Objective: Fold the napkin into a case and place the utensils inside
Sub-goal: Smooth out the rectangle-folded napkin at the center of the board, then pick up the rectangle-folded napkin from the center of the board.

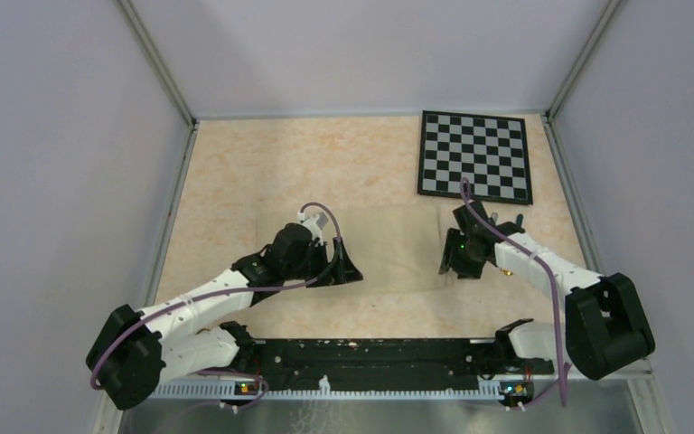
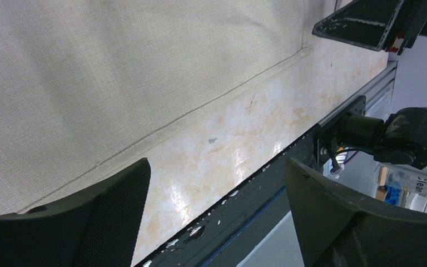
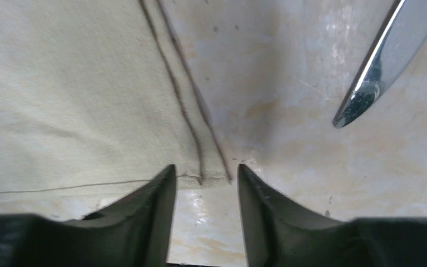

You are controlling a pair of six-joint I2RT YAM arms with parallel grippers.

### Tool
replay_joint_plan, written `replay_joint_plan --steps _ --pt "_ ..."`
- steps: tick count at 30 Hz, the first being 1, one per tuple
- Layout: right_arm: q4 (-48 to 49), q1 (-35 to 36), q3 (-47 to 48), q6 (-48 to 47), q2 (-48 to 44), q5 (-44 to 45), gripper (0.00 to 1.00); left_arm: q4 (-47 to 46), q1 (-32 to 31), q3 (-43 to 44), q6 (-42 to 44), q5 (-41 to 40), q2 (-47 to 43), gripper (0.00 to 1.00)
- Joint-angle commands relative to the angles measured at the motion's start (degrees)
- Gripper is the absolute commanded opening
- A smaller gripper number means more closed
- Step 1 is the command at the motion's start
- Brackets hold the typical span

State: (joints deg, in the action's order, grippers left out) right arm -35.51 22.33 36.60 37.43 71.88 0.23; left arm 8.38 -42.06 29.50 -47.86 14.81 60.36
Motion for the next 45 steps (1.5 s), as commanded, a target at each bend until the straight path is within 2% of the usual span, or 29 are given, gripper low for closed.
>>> replay_joint_plan --steps 1,4,10,18,21,26,33,37,42,45 --pt "5.33 -0.73 7.22 -8.09 1.75 0.50 0.56 0.97 0.74 3.76 2.86 0.50 -2.00 0.94" --pt "6.71 -2.09 12.78 -15.05 7.42 0.01 0.61 2.27 1.50 4.51 4.10 0.50 -3.05 0.95" --pt "0.77 -2.53 23.92 -23.46 21.50 -2.43 0.63 5.40 2.82 5.41 6.23 -0.32 -6.73 0.96" --pt "-1.14 -2.45 26.69 -23.52 28.52 -2.70 0.61 7.78 4.69 5.15 8.16 0.84 -9.75 0.97" --pt "0.95 -1.42 24.87 -22.20 30.65 -0.52 0.54 8.94 5.41 5.20 8.75 0.74 -10.99 0.98" --pt "6.26 3.12 22.18 -18.57 33.93 6.44 0.36 11.17 6.96 5.76 9.55 0.95 -12.72 0.98" --pt "9.13 3.49 22.00 -18.98 31.81 8.03 0.00 14.18 7.64 7.74 10.34 0.60 -14.13 0.98" --pt "6.70 3.47 23.66 -22.50 27.16 6.69 0.00 13.91 7.72 8.22 10.16 0.78 -14.31 0.98" --pt "-1.65 3.50 24.82 -22.33 20.57 10.31 0.00 13.17 7.79 8.22 10.30 1.64 -14.13 0.98" --pt "-5.47 2.69 25.16 -22.22 17.30 18.74 0.00 13.18 7.91 8.22 10.65 2.17 -13.87 0.98"
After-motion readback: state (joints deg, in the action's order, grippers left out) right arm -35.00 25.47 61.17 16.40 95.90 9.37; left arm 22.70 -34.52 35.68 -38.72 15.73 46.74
